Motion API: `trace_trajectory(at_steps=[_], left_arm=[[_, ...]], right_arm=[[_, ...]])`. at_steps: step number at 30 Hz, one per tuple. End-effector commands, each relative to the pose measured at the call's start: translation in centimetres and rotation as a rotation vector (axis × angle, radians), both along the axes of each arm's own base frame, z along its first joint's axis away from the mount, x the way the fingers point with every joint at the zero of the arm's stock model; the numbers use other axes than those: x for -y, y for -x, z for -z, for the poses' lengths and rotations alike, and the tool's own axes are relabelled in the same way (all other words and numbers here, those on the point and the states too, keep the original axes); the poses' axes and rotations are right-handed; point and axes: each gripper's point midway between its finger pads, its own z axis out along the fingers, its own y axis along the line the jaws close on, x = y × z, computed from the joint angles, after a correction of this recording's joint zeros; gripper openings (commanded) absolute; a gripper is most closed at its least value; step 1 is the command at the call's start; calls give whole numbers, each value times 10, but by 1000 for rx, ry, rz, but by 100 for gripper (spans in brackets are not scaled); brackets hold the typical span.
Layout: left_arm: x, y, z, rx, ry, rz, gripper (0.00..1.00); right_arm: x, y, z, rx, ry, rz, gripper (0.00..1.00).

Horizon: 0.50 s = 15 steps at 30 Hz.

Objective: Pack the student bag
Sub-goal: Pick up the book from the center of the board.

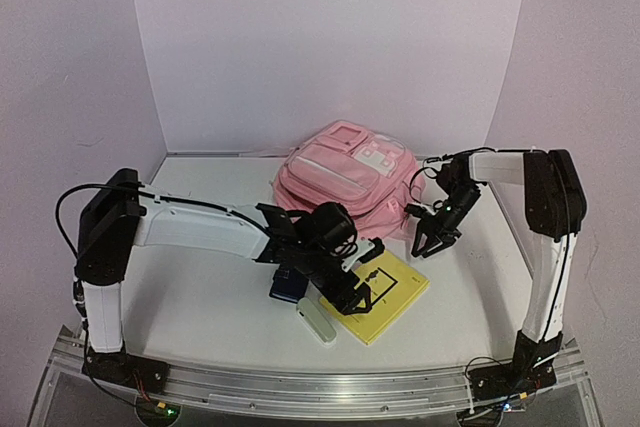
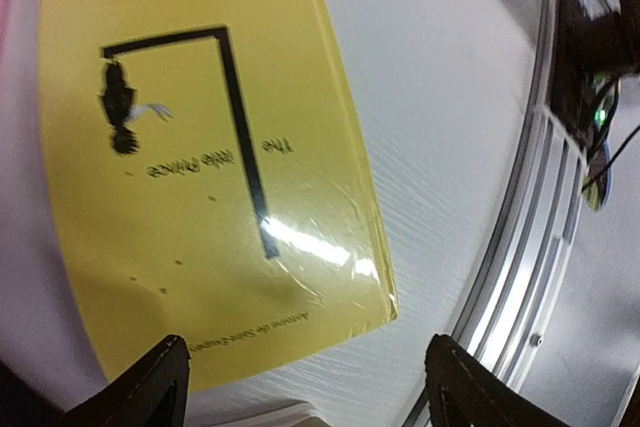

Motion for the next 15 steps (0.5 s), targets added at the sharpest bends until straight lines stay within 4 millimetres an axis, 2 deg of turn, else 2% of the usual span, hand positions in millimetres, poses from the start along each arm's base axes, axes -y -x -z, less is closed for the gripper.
trace_trajectory(at_steps=[1,6,10,15], left_arm=[[3,35,11,18,-96,139,75],[-6,49,26,28,-204,161,61],[-19,58,40,43,-295,176,56],[-50,47,69,106,-458,163,52]], right_arm=[[0,4,-20,37,-6,-6,50],[2,5,-18,45,7,-1,53],[3,5,-16,44,6,1,54],[3,5,-14,46,12,0,54]])
